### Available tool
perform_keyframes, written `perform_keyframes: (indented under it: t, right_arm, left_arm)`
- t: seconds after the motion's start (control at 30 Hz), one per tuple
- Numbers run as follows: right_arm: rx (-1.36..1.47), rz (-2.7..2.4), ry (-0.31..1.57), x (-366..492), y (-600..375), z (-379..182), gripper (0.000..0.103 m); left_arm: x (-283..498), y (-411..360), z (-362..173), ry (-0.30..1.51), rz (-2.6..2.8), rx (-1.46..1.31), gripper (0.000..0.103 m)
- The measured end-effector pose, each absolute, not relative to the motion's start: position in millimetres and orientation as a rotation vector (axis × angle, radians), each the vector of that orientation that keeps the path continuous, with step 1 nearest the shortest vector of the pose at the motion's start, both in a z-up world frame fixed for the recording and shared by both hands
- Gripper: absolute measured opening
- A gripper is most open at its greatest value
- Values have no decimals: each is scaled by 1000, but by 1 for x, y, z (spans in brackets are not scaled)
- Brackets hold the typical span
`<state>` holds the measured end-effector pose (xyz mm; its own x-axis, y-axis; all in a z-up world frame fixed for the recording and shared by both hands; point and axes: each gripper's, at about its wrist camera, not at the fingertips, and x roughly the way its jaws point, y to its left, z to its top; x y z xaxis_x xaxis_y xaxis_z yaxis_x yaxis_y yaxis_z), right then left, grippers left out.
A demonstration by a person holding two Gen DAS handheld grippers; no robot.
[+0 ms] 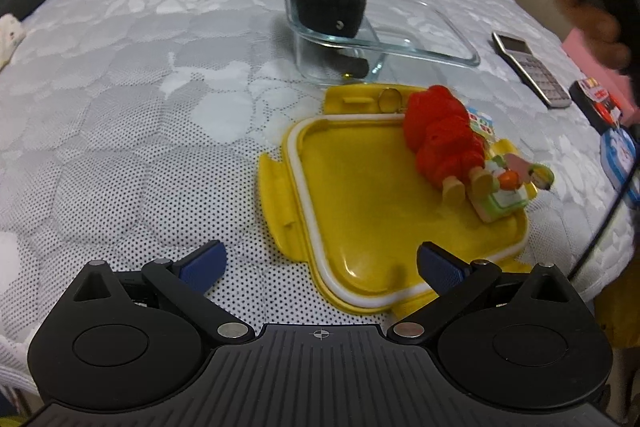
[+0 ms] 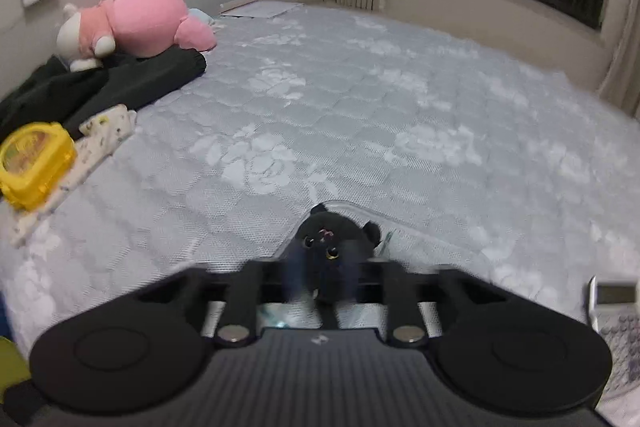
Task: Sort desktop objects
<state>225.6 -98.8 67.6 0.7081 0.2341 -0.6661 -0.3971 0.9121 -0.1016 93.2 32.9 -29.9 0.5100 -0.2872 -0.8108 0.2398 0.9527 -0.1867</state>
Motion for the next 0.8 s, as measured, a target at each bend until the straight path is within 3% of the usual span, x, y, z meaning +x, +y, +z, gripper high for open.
perform_keyframes:
  t: [0.3,0.33,0.43,0.63,0.67,0.7,0.73,0.8]
  right_arm:
    - [-542,265,599,239,-53,5,53]
    - [-538,263,589,243,-52,2,43]
    - [-423,261,618,253,-61,8,35]
    - [-167,342,772,250,-100,45,30]
    - [-132,359,792,249,-106,53,25]
    - [-90,380,819,248,-112,61,11]
    - [-59,402,847,249,-116,68,5]
    - [-14,424,872,255,-120,78,5]
  left_arm:
    - [95,36,-34,994,-314,-61,103]
    - [95,36,-34,995,-314,-59,103]
    - [94,40,-34,995,-312,-63,103]
    - [95,42,-34,992,-309,-80,103]
    - [95,41,-34,991,-309,-79,103]
    - [95,41,-33,990,-310,-77,103]
    - [96,39,-33,991,-311,-76,103]
    - [96,37,-33,991,-314,-72,103]
